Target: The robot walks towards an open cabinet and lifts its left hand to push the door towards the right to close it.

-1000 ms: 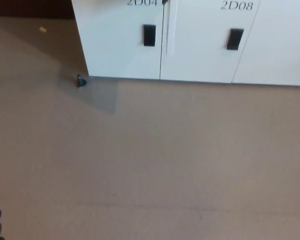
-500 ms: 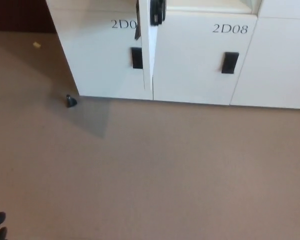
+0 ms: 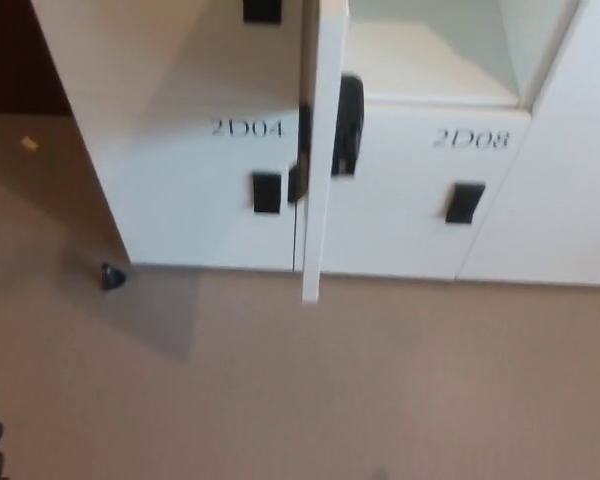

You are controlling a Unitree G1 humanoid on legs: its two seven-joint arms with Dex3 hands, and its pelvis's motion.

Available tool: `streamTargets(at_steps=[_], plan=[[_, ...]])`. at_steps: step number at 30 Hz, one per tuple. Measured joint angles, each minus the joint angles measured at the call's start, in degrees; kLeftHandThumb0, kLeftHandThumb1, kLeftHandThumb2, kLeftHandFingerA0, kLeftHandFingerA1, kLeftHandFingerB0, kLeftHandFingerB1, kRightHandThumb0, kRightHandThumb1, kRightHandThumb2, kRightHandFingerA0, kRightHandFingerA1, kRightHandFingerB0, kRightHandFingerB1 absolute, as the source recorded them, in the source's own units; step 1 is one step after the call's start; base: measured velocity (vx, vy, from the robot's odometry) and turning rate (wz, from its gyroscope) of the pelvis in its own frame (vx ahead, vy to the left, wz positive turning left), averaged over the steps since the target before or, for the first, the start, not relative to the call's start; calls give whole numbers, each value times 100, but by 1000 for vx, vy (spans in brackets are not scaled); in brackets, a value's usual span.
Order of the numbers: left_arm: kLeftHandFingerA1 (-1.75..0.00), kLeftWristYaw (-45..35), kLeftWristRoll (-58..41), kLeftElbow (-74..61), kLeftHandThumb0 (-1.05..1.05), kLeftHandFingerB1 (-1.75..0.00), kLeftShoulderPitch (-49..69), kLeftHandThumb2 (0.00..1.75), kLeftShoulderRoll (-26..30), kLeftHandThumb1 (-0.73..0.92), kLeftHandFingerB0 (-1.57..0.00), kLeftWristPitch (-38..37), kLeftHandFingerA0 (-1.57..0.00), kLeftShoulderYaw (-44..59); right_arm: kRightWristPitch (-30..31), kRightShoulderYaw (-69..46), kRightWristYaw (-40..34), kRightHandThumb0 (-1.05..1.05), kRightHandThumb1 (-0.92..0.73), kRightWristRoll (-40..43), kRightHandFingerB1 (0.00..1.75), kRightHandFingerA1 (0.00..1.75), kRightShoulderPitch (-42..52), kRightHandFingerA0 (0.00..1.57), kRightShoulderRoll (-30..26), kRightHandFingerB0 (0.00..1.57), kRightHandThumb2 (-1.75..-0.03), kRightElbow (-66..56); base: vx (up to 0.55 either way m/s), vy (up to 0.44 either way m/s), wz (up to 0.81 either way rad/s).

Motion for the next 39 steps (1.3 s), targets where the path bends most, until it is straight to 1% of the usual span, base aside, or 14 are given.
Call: streamTargets(at_steps=[1, 2, 3, 5, 6, 10, 11, 15, 19, 21, 22, 30, 38, 39], plan=[[-43, 1, 1, 0, -63, -37, 10, 63, 5, 78, -44, 0, -48, -1, 20, 1, -29, -52, -75, -7, 33, 41, 7, 47, 0, 28, -62, -3, 371, 85, 17], [-43, 2, 1, 0, -63, -37, 17, 63, 8, 78, -44, 0, -48, -1, 29, 1, -45, -52, -75, -10, 33, 41, 7, 47, 0, 28, -62, -6, 374, 19, 21], [-59, 3, 1, 1, -61, -48, 24, 101, 13, 63, -29, 0, -45, -3, 39, 2, -58, -54, -75, -16, 33, 42, 7, 48, 0, 28, -62, -7, 393, -92, 26], [-59, 6, 2, 14, -61, -48, 46, 101, 19, 63, -29, 0, -45, -3, 51, -3, -80, -54, -75, -19, 33, 42, 16, 48, 1, 28, -62, -30, 415, -124, 23], [-45, 8, 2, 20, -67, -38, 59, 66, 20, 72, -42, 0, -48, -3, 52, -6, -84, -51, -75, -17, 33, 43, 31, 51, 6, 30, -62, -48, 410, -150, 35], [-45, 14, 0, -16, -66, -39, 10, 67, -30, 70, -41, -16, -46, -24, 30, -51, -120, -48, -76, 1, 34, 43, 65, 50, 31, 30, -62, -191, 474, -163, 28], [-43, 14, 1, -20, -62, -37, 9, 63, -29, 77, -42, -17, -46, -23, 29, -50, -121, -50, -75, 2, 34, 43, 65, 51, 32, 31, -62, -196, 559, -139, 10], [-43, 12, 0, -35, -61, -37, 73, 63, -34, 77, -43, -22, -47, -23, -136, -92, -143, -50, -75, 16, 34, 42, 64, 51, 34, 31, -62, -281, 424, -121, -2], [-44, 14, -4, -46, -50, -36, 74, 61, -42, 67, -42, -22, -47, -6, -238, -134, -155, -44, -77, 38, 34, 43, 97, 49, 40, 30, -63, -286, 300, -66, -25], [-44, 18, -33, -130, -50, -36, 87, 61, -117, 67, -42, -25, -47, 65, -374, -267, -165, -44, -77, 111, 34, 43, 172, 49, 108, 30, -63, -352, 310, -39, -39], [-40, 33, -47, -151, -34, -33, 76, 61, -185, 68, -36, -25, -41, 100, -447, -355, -164, -43, -80, 164, 32, 41, 169, 51, 155, 28, -64, -400, 400, 113, 67], [-37, 132, -305, -634, -25, -31, 86, 60, -461, 69, -30, -304, -34, 492, -845, -781, -159, -36, -82, 455, 33, 40, 396, 45, 426, 25, -64, -1359, 411, 184, -12], [-39, 195, -403, -835, -24, -31, 283, 60, -609, 68, -31, -357, -37, 628, -836, -1014, -88, -34, -82, 668, 33, 39, 946, 42, 607, 23, -64, -2186, -73, -162, 15], [-40, 197, -413, -862, -26, -32, 356, 60, -674, 67, -32, -358, -38, 629, -833, -1089, -49, -36, -81, 729, 33, 40, 994, 46, 583, 26, -64, -2317, -152, -202, -10]])
